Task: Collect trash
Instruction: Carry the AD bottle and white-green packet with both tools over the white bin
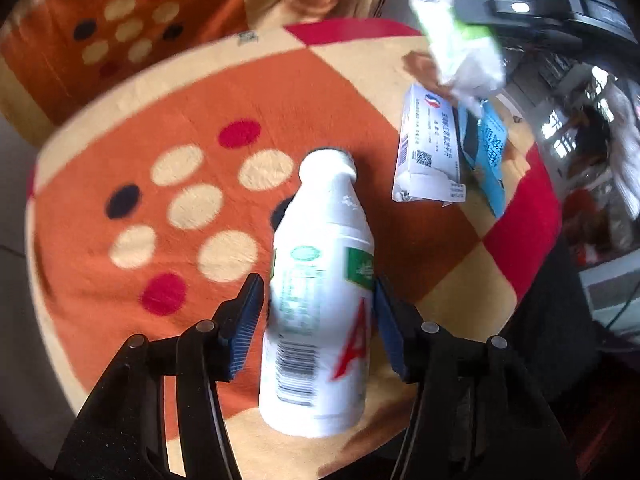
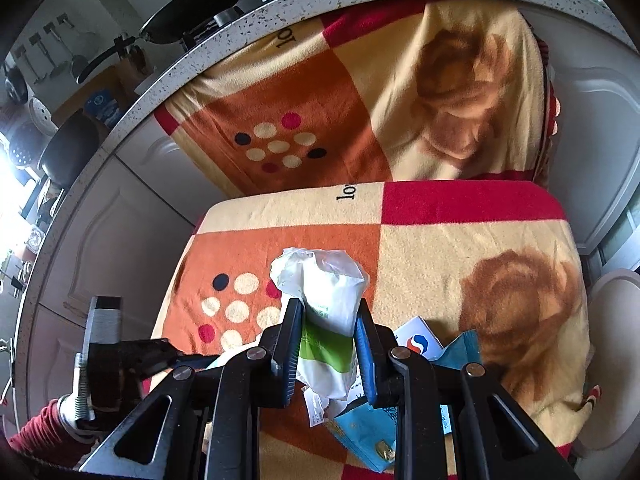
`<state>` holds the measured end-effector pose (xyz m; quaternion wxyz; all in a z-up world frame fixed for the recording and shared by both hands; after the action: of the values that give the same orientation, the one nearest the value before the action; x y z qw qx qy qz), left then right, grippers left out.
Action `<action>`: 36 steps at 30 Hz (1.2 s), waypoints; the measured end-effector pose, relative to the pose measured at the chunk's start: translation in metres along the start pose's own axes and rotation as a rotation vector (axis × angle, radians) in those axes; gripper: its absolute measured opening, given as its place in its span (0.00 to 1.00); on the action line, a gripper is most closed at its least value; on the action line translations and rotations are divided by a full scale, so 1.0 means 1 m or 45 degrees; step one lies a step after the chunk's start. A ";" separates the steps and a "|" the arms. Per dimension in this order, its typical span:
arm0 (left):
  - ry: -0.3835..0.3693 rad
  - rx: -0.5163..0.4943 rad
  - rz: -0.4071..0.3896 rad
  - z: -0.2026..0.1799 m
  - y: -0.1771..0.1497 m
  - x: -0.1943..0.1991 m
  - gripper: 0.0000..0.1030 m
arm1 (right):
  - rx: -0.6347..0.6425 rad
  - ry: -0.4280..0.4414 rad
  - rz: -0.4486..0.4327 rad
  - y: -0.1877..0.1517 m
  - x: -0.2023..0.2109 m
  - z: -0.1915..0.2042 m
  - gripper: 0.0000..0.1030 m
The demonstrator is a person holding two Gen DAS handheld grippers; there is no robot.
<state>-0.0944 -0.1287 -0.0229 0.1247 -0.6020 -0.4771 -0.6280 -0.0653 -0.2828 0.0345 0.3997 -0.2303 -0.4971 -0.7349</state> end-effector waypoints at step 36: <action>0.084 -0.102 -0.377 -0.100 0.126 0.072 0.48 | -0.129 -0.156 -0.243 -0.006 0.128 -0.091 0.23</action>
<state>-0.0833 -0.2381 0.1142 0.0222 -0.5087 -0.5307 -0.6775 -0.1385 -0.4111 0.0890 0.2845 -0.2464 -0.5026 -0.7783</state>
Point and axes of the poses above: each gripper's, at about its wrist camera, not at the fingertips, and x roughly against the way its jaws point, z to its left, y to its top, the point moved 6 cm from there along -x, roughly the way its jaws point, and after that the axes turned 8 degrees about -z, right-handed, at the moved point
